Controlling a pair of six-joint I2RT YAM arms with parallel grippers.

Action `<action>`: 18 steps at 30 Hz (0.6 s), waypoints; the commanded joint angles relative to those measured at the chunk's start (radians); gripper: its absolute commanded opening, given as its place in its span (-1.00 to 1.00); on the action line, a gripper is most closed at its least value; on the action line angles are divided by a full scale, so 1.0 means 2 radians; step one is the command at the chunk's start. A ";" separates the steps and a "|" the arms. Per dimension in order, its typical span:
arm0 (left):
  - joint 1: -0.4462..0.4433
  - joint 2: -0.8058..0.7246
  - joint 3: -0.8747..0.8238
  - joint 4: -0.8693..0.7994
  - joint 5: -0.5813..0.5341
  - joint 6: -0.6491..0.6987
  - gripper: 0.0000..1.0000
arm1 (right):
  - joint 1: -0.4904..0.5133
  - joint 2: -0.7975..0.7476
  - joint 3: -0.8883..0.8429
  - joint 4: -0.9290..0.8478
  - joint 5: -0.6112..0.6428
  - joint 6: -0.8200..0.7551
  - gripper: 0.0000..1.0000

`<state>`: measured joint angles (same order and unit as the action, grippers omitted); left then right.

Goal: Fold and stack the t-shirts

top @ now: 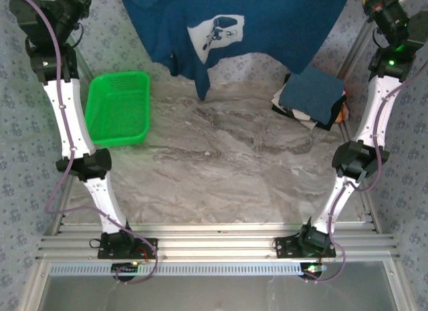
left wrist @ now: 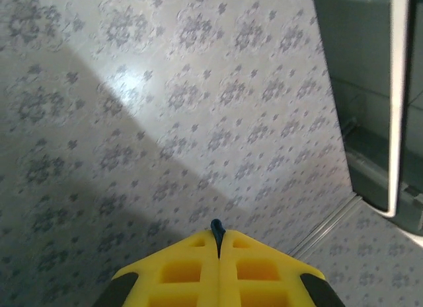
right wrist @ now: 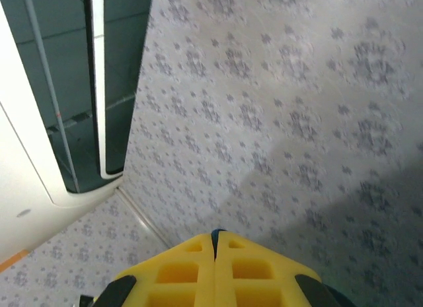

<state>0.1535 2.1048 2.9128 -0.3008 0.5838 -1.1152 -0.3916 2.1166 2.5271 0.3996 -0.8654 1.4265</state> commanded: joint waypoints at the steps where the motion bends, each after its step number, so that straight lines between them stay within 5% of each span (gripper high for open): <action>1: -0.017 -0.029 0.013 -0.192 -0.007 0.133 -1.00 | -0.013 -0.090 -0.160 -0.021 -0.058 -0.070 -1.00; 4: -0.071 -0.035 -0.011 -0.352 -0.051 0.233 -1.00 | -0.018 -0.187 -0.319 -0.192 -0.067 -0.251 -1.00; 7: -0.134 -0.069 -0.115 -0.433 -0.126 0.295 -1.00 | -0.025 -0.254 -0.471 -0.227 -0.082 -0.301 -1.00; 12: -0.147 -0.276 -0.595 -0.243 -0.170 0.202 -1.00 | -0.029 -0.335 -0.646 -0.299 -0.087 -0.381 -1.00; 18: -0.118 -0.439 -0.885 -0.225 -0.184 0.154 -1.00 | -0.014 -0.413 -0.780 -0.406 -0.054 -0.454 -1.00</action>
<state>-0.1024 1.4010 1.2400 -0.7967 0.2543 -0.7570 -0.4313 1.3697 1.0172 -0.2554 -0.9871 0.6708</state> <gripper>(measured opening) 0.041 0.065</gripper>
